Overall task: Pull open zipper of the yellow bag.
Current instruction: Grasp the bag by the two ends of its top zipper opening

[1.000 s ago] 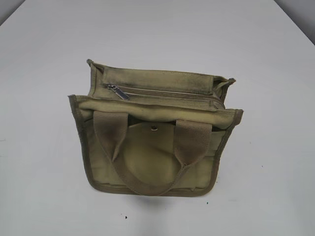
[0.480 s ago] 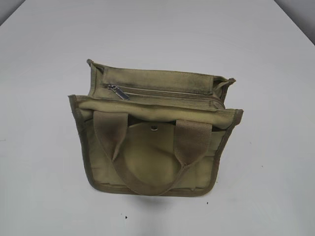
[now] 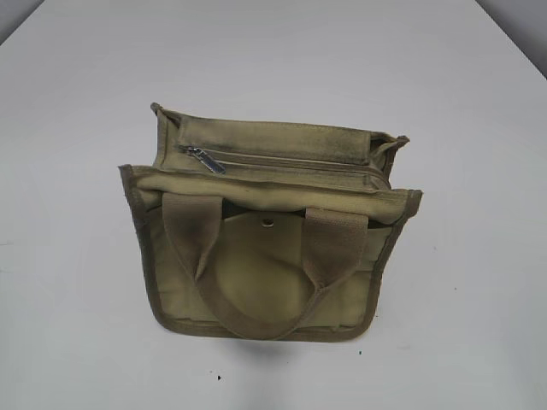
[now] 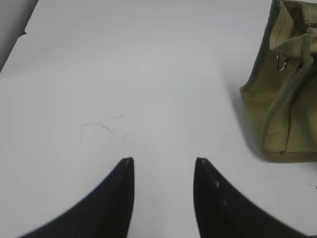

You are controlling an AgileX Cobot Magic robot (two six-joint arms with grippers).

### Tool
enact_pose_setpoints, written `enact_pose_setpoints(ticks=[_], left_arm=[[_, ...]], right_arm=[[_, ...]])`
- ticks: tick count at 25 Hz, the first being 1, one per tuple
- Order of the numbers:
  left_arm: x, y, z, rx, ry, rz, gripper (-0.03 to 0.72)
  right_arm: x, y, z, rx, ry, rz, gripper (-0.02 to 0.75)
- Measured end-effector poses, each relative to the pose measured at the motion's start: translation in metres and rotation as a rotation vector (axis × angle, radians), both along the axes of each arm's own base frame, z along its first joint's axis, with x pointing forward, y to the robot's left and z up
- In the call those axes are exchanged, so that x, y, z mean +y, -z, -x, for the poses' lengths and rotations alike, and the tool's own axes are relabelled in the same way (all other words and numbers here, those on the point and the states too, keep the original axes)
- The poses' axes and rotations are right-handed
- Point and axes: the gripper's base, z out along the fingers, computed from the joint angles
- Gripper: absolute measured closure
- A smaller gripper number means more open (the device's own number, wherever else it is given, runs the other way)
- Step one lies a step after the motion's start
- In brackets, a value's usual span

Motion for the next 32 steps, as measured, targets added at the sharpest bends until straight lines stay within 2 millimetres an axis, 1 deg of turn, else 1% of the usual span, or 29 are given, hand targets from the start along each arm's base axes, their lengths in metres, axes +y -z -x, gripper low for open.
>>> enact_pose_setpoints(ticks=[10,12,15,17,18,20,22,24,26,28,30,31,32], left_arm=[[-0.001,0.0,0.0,-0.004,0.005,0.008,0.375],[-0.004,-0.006,0.0,-0.039,0.025,0.041,0.375],[-0.011,-0.024,-0.008,-0.14,0.072,0.15,0.375],[-0.015,-0.034,-0.02,-0.174,0.094,0.238,0.375],[-0.017,-0.037,-0.028,-0.159,0.105,0.289,0.375],[-0.022,-0.04,-0.048,-0.101,0.127,0.384,0.375],[-0.03,-0.04,-0.068,-0.023,0.186,0.471,0.375],[-0.039,-0.038,-0.089,0.062,0.255,0.542,0.372],[-0.045,-0.032,-0.112,0.159,0.296,0.625,0.361],[-0.049,-0.024,-0.134,0.25,0.314,0.671,0.338],[-0.052,-0.013,-0.16,0.38,0.324,0.708,0.321],[-0.053,-0.01,-0.17,0.43,0.335,0.715,0.316],[-0.055,-0.012,-0.178,0.455,0.352,0.718,0.315]], right_arm=[[0.0,0.0,0.0,0.0,0.0,0.0,0.164],[0.0,0.0,0.0,0.0,-0.003,0.0,0.164],[0.0,0.0,0.0,-0.003,-0.036,-0.004,0.164],[0.0,0.0,0.0,0.001,-0.065,-0.005,0.164],[0.0,-0.001,-0.001,0.008,-0.08,-0.005,0.164],[0.0,-0.001,-0.005,0.036,-0.102,-0.004,0.164],[0.001,-0.001,-0.013,0.08,-0.111,-0.001,0.164],[0.002,-0.004,-0.021,0.114,-0.119,0.012,0.164],[0.004,-0.012,-0.031,0.116,-0.136,0.034,0.164],[0.007,-0.022,-0.043,0.098,-0.161,0.038,0.164],[0.012,-0.031,-0.053,0.076,-0.197,0.017,0.164],[0.015,-0.036,-0.059,0.071,-0.22,0.003,0.164],[0.018,-0.04,-0.066,0.074,-0.239,-0.006,0.164]])
